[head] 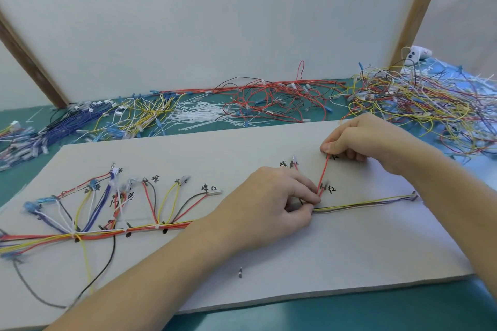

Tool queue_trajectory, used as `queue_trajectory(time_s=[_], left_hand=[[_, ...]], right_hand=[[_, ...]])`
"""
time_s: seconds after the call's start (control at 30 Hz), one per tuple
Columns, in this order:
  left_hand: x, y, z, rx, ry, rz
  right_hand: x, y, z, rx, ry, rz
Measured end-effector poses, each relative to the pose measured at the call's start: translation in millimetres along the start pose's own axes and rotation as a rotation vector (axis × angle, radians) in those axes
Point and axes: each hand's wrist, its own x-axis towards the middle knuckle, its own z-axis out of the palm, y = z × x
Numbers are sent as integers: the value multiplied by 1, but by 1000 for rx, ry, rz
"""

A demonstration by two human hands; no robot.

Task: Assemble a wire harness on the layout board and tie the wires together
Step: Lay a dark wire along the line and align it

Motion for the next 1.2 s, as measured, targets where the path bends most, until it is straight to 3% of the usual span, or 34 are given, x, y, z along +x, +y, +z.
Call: queue_trajectory(time_s=[0.23,0.43,0.7,1.2], left_hand=[[0,0,-1,54,7,6],[0,0,2,71,-5,-15],[2,-2,2,61,-17,-33],[-1,-3,5,156,19,13]], right_hand=[[11,-19,-5,-158,-78,110],[17,-21,5,-344,-90,23],[22,-7,11,-291,81,-15],[6,-2,10,-232,164,-193]])
